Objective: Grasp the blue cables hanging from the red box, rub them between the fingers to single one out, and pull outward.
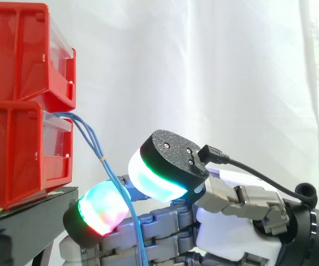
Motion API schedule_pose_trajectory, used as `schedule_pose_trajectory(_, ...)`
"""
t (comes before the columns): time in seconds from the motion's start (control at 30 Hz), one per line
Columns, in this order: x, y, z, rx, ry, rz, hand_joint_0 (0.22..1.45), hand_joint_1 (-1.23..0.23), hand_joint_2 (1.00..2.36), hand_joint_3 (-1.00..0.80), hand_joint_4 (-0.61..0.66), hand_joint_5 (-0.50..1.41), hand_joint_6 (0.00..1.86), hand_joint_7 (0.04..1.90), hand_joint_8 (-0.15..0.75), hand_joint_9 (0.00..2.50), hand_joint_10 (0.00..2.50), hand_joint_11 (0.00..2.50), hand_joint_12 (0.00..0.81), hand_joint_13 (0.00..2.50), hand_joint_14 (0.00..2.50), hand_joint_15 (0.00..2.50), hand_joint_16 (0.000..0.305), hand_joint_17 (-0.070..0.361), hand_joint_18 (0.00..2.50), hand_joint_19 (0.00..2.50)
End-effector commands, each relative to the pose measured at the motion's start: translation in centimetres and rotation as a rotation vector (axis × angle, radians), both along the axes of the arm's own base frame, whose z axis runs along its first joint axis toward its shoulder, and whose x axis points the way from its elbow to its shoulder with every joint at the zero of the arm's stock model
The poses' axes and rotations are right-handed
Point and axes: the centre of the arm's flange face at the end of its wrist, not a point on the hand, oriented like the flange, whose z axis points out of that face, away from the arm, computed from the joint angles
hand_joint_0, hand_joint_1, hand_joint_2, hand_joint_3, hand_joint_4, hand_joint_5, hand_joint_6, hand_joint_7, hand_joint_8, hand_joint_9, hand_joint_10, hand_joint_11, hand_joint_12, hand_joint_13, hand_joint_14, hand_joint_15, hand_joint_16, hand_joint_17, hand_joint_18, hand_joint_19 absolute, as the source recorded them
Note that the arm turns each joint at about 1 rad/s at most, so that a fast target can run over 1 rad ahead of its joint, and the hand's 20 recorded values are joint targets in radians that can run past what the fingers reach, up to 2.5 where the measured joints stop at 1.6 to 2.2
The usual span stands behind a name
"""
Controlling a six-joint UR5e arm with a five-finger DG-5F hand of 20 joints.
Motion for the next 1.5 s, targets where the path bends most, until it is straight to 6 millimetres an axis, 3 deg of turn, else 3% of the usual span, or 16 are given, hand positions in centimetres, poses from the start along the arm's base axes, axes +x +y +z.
schedule_pose_trajectory(0.0, 0.5, -0.1, 1.6, 0.029, -0.027, 0.006, 0.60, -0.67, 1.01, -0.36, 0.23, -0.11, 0.61, 1.11, 0.307, 0.68, 0.00, 0.04, 0.377, 0.53, 0.01, 0.21, 0.051, 0.114, 0.48, 0.29)
schedule_pose_trajectory(0.13, 1.2, -0.1, 3.8, 0.031, -0.041, 0.005, 0.60, -0.68, 1.01, -0.36, 0.23, -0.12, 0.66, 1.04, 0.305, 0.68, 0.00, 0.05, 0.378, 0.54, 0.01, 0.22, 0.051, 0.114, 0.49, 0.29)
schedule_pose_trajectory(0.4, 1.1, 0.1, 4.7, 0.037, 0.043, 0.013, 0.57, -0.68, 1.01, -0.41, 0.24, -0.12, 0.68, 1.01, 0.311, 0.68, 0.00, 0.05, 0.383, 0.54, 0.01, 0.23, 0.052, 0.116, 0.50, 0.30)
schedule_pose_trajectory(0.97, -0.3, -0.3, 3.6, 0.079, 0.188, 0.037, 0.60, -0.73, 1.02, -0.11, 0.14, -0.17, 0.92, 0.87, 0.328, 0.70, 0.00, 0.17, 0.407, 0.60, 0.01, 0.26, 0.055, 0.124, 0.57, 0.29)
schedule_pose_trajectory(1.07, -0.6, -0.4, 4.4, 0.091, 0.210, 0.046, 0.61, -0.74, 1.02, -0.11, 0.12, -0.18, 0.93, 0.87, 0.329, 0.70, 0.00, 0.19, 0.408, 0.61, 0.01, 0.26, 0.055, 0.124, 0.58, 0.29)
schedule_pose_trajectory(1.17, -1.7, -0.6, 7.4, 0.084, 0.250, 0.043, 0.61, -0.76, 1.02, -0.11, 0.12, -0.18, 0.93, 0.85, 0.328, 0.70, 0.01, 0.19, 0.404, 0.61, 0.01, 0.27, 0.054, 0.122, 0.58, 0.30)
schedule_pose_trajectory(1.47, -3.1, -0.8, 9.0, 0.080, 0.334, 0.037, 0.66, -0.87, 1.01, -0.28, 0.14, -0.19, 0.94, 0.82, 0.317, 0.69, 0.01, 0.23, 0.396, 0.64, 0.01, 0.29, 0.051, 0.115, 0.61, 0.32)
